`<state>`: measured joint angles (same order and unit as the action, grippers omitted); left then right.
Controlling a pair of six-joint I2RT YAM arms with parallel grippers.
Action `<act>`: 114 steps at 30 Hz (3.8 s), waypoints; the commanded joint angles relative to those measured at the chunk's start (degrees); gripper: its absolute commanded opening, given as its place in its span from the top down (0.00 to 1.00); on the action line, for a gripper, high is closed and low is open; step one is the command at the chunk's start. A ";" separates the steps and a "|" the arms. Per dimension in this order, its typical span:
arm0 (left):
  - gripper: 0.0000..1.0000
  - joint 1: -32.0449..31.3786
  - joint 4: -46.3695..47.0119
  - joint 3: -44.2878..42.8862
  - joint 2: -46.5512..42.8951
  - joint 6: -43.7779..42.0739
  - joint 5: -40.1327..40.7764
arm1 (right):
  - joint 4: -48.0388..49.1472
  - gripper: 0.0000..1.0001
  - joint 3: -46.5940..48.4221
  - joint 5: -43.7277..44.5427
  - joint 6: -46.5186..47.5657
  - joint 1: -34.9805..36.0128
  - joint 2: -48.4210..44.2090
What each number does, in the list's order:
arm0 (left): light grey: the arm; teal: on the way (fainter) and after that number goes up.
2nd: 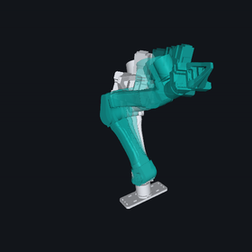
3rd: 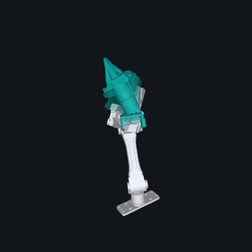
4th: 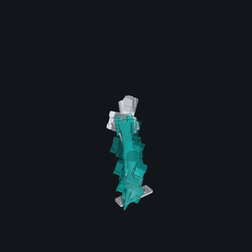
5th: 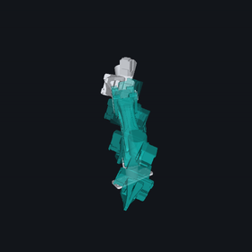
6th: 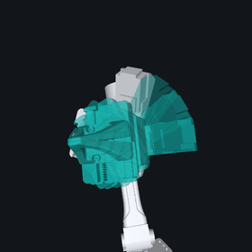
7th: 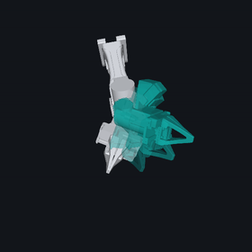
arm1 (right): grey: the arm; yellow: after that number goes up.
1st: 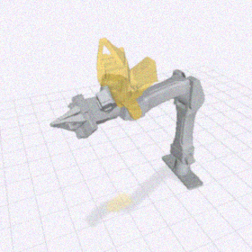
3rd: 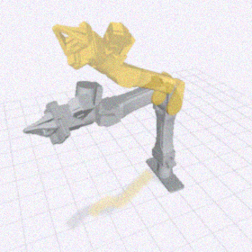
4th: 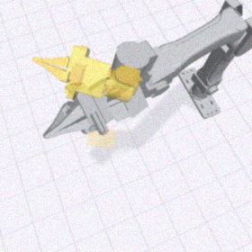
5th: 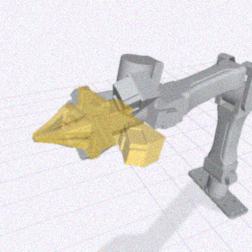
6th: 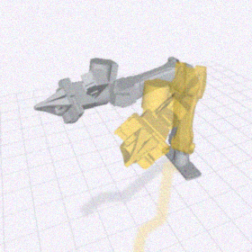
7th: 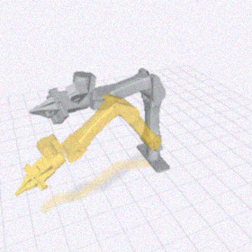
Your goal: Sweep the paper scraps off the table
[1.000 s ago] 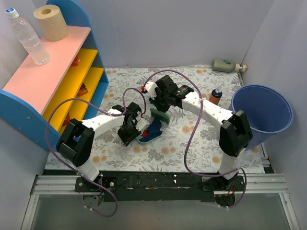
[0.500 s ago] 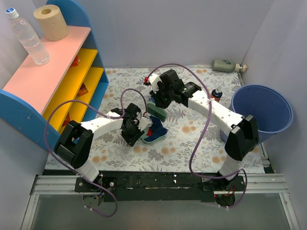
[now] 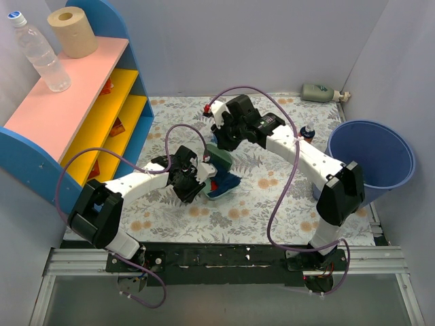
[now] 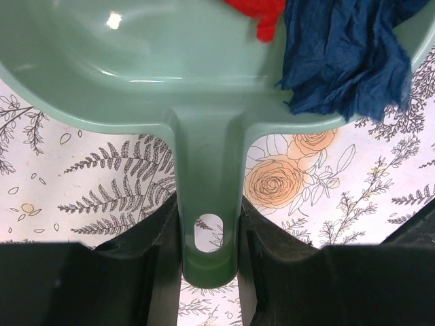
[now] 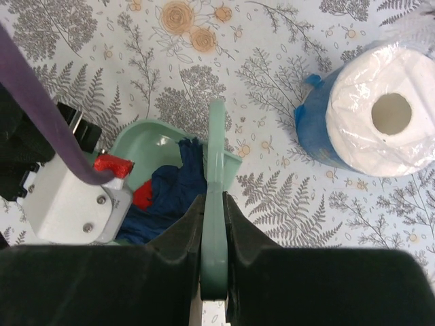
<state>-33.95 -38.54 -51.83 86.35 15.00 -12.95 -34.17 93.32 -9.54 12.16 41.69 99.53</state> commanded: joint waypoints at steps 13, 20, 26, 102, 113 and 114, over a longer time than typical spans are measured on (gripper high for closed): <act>1.00 0.20 6.11 3.93 -6.45 -4.98 0.91 | 3.06 0.99 -0.16 8.41 9.89 -0.12 -5.57; 1.00 0.21 9.01 4.11 -5.14 -4.28 1.35 | 1.66 0.99 4.76 6.81 10.33 -0.12 -5.22; 1.00 0.20 8.84 4.63 -6.36 -5.16 1.70 | 0.43 0.99 4.24 -5.54 3.06 -7.05 -8.20; 1.00 -15.43 -8.04 -72.26 28.08 -2.87 1.43 | 12.82 0.99 24.10 13.67 -10.41 -41.08 -13.92; 1.00 -19.30 -5.67 -79.29 31.77 -8.41 7.49 | 12.38 0.99 28.58 11.04 -11.72 -41.08 -10.93; 1.00 -19.48 -5.32 -80.08 33.00 -8.59 8.02 | 12.20 0.99 29.54 10.77 -13.20 -41.16 -10.58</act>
<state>-52.14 -45.87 -128.01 117.51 8.75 -8.05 -25.47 118.52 2.66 1.39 0.71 88.38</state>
